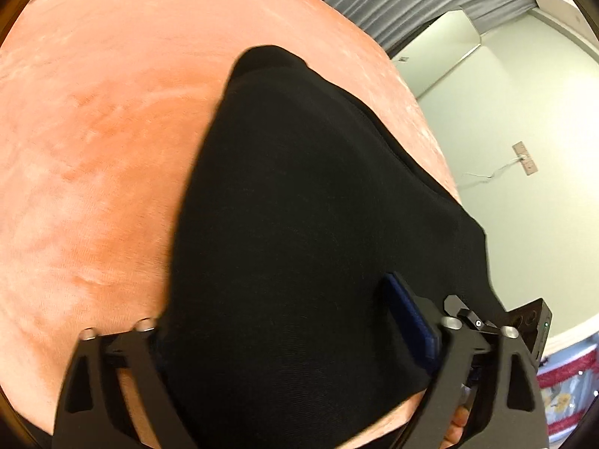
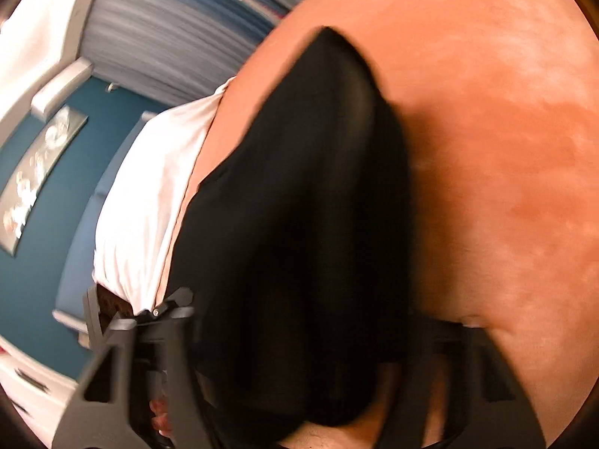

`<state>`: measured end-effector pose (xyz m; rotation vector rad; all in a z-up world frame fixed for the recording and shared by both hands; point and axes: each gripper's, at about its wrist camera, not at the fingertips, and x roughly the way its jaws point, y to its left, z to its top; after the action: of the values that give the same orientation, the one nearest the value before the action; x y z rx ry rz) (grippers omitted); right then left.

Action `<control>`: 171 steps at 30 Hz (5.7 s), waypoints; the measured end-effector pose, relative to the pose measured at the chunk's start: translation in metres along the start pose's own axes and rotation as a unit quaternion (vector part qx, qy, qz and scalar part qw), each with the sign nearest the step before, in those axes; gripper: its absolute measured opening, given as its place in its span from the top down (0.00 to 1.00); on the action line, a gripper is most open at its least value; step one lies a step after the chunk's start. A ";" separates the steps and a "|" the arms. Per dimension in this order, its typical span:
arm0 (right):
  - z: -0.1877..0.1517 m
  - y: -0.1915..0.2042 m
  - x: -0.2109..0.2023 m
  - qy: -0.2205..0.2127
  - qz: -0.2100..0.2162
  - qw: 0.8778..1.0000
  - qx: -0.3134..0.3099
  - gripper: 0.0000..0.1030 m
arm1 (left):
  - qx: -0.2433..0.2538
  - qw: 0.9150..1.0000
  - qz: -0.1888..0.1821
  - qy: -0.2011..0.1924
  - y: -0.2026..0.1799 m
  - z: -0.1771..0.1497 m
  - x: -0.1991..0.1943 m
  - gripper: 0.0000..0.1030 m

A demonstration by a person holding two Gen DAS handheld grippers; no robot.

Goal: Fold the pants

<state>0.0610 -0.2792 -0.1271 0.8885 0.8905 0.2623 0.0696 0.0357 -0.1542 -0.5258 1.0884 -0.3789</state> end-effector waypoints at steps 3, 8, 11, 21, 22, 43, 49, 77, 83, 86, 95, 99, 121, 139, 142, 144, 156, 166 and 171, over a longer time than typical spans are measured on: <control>-0.001 0.006 0.000 0.007 -0.009 1.000 -0.009 0.59 | 0.012 1.000 0.007 -0.002 0.003 0.001 -0.011 0.49; -0.003 0.025 -0.013 0.011 0.001 1.000 -0.019 0.62 | 0.038 0.999 0.020 0.003 -0.012 -0.001 -0.030 0.69; -0.010 0.031 -0.030 0.015 -0.005 0.999 -0.042 0.63 | 0.080 0.996 0.048 0.003 -0.033 -0.012 -0.044 0.72; -0.016 0.012 -0.017 0.026 -0.030 0.999 -0.034 0.62 | 0.129 0.986 0.107 -0.002 -0.054 -0.020 -0.033 0.72; -0.016 0.013 -0.017 0.026 -0.029 0.999 -0.032 0.62 | 0.130 0.986 0.108 -0.002 -0.051 -0.021 -0.033 0.72; -0.044 0.042 -0.062 0.039 -0.021 0.997 -0.060 0.62 | 0.162 0.984 0.078 -0.001 -0.076 -0.058 -0.078 0.76; -0.065 0.064 -0.088 0.051 -0.018 0.995 -0.084 0.63 | 0.158 0.986 0.051 -0.005 -0.077 -0.079 -0.114 0.77; 0.260 0.174 0.052 -0.194 0.131 0.944 -0.232 0.64 | 0.240 0.927 -0.021 -0.289 -0.138 0.254 -0.049 0.74; 0.276 0.049 0.168 -0.097 0.059 0.987 -0.116 0.64 | 0.175 0.972 -0.002 -0.156 -0.063 0.293 0.099 0.74; 0.267 -0.004 0.199 -0.042 0.038 0.997 -0.043 0.61 | 0.134 0.986 0.026 -0.100 -0.020 0.284 0.158 0.51; 0.254 -0.017 0.159 -0.042 0.043 0.998 -0.012 0.50 | 0.026 0.993 -0.046 -0.107 0.024 0.283 0.137 0.31; 0.205 -0.040 0.077 -0.087 0.037 0.995 0.009 0.39 | 0.028 0.989 0.009 -0.146 0.042 0.236 0.070 0.26; 0.020 0.066 -0.047 -0.104 -0.152 0.965 -0.187 0.05 | 0.230 0.931 0.179 -0.221 -0.113 0.032 -0.075 0.10; 0.026 0.131 -0.020 -0.132 -0.278 0.906 -0.290 0.05 | 0.201 0.921 0.259 -0.208 -0.128 0.036 -0.075 0.10; 0.034 0.144 -0.025 -0.149 -0.277 0.905 -0.288 0.05 | 0.191 0.925 0.248 -0.213 -0.128 0.043 -0.083 0.10; 0.037 0.152 -0.028 -0.157 -0.272 0.906 -0.286 0.05 | 0.187 0.926 0.246 -0.217 -0.131 0.048 -0.088 0.10; 0.028 0.198 -0.038 -0.205 -0.247 0.895 -0.310 0.05 | 0.189 0.917 0.245 -0.250 -0.140 0.057 -0.117 0.10; 0.017 0.196 -0.046 -0.208 -0.234 0.904 -0.291 0.05 | 0.191 0.916 0.241 -0.257 -0.144 0.052 -0.129 0.10; 0.011 0.200 -0.047 -0.209 -0.232 0.903 -0.294 0.05 | 0.195 0.915 0.240 -0.258 -0.149 0.047 -0.131 0.10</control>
<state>0.0695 -0.1850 0.0556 0.1385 0.5435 -0.0818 0.0523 -0.0059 0.0445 0.0173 0.5713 -0.0077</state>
